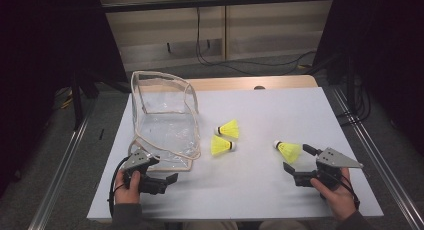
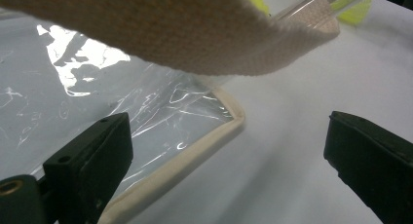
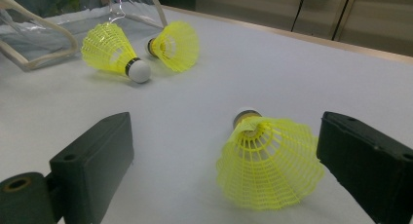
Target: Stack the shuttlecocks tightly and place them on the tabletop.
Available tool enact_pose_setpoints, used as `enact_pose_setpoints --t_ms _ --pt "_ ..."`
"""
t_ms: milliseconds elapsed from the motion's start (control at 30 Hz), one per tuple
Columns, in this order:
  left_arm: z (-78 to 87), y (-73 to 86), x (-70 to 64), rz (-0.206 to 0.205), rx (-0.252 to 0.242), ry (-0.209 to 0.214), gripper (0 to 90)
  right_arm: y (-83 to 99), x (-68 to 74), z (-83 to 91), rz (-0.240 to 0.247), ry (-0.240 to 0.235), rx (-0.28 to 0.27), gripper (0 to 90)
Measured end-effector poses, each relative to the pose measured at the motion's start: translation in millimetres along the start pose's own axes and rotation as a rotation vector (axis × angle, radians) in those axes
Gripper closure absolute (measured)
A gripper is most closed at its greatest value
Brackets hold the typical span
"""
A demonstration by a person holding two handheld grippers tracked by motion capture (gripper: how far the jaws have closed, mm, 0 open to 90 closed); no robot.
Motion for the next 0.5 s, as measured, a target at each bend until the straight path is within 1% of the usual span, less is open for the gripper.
enact_pose_setpoints --t_ms 67,167,267,367,433,500 --pt "-0.2 -0.1 -0.2 0.002 -0.002 0.001 3.8 -0.5 -0.7 -1.6 0.008 0.003 0.011 6.3" --pt "-0.3 -0.3 -0.1 -0.001 -0.003 0.002 3.8 -0.7 -2.5 -3.8 0.000 0.009 0.024 7.6" --pt "-1.5 -0.1 0.8 -0.002 0.001 0.001 3.8 -1.0 -3.4 -5.9 0.001 0.027 0.040 9.8" --pt "-2.4 0.2 0.8 -0.003 0.004 0.000 3.8 -0.7 -4.3 -7.1 -0.005 0.041 0.060 12.6" --pt "-2.3 0.2 0.6 -0.003 0.003 0.001 3.8 -0.8 -4.0 -7.3 -0.020 0.041 0.066 15.7" --pt "-2.1 0.1 0.4 -0.002 0.001 0.001 3.8 -0.8 -3.2 -7.2 -0.023 0.036 0.074 19.6"
Point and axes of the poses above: each handheld gripper's, and its own axes: z roughly backward along the jaws, y roughly out of its underside, x roughly to its left, the point moved 2 cm from there along -z, roughly forward along the jaws, and after that the axes turned 4 degrees about -x, right-handed, at the moved point
